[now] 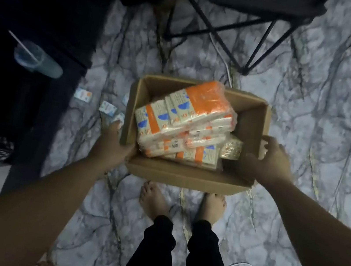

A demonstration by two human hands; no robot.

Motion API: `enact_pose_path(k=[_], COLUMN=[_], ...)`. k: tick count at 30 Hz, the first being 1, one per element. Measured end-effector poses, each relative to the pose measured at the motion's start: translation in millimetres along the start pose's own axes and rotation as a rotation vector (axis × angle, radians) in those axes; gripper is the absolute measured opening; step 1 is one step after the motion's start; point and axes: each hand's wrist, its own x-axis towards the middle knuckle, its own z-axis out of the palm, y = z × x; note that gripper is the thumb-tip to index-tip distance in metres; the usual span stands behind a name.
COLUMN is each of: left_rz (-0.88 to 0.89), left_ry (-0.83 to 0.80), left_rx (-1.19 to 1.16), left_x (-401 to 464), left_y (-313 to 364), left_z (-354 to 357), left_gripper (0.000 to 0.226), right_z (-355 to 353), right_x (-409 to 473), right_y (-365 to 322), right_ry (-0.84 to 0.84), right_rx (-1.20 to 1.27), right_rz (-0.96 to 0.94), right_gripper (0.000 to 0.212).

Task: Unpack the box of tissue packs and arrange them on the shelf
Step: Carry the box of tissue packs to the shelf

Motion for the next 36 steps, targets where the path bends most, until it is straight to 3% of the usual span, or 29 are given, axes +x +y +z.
enact_pose_path(k=[2,4,7,15,23,28,32,36], left_rz=[-0.046,-0.101,-0.081,0.081,0.090,-0.012,-0.143,-0.252], left_ry=[0.032,0.015,0.015,-0.027,-0.024,-0.044,0.023,0.130], left_rx=[-0.036,-0.072,-0.102,-0.119,-0.022,-0.143,-0.329,-0.530], left_x=[22.5,39.3,48.5,46.5,24.6,-29.0,-92.1,-155.8], left_y=[-12.0,-21.6,-23.9,-10.0,-24.5,-63.3,-89.5,-128.3], left_z=[7.1,10.3,17.1,14.9,5.0,-14.7,-25.2,-34.0], left_gripper=[0.080,0.090,0.079,0.056,0.031,0.035,0.017,0.023], right_z=[11.3,20.7,30.2,27.9,19.5,15.6,16.8,33.0], right_x=[14.5,26.9,41.7,55.4,36.6,9.6,-10.3,-22.7], right_y=[5.2,11.7,25.0,25.5,16.3,-0.4,-36.3,-77.9], right_ry=[0.028,0.027,0.047,0.006,-0.014,-0.126,-0.208,-0.268], right_rx=[0.017,0.062,0.105,0.109,0.080,0.010,-0.115,-0.230], right_rz=[0.020,0.064,0.128,0.174,0.156,0.051,-0.040,-0.204], right_gripper=[0.058,0.064,0.068,0.054,0.053,0.056,0.051,0.053])
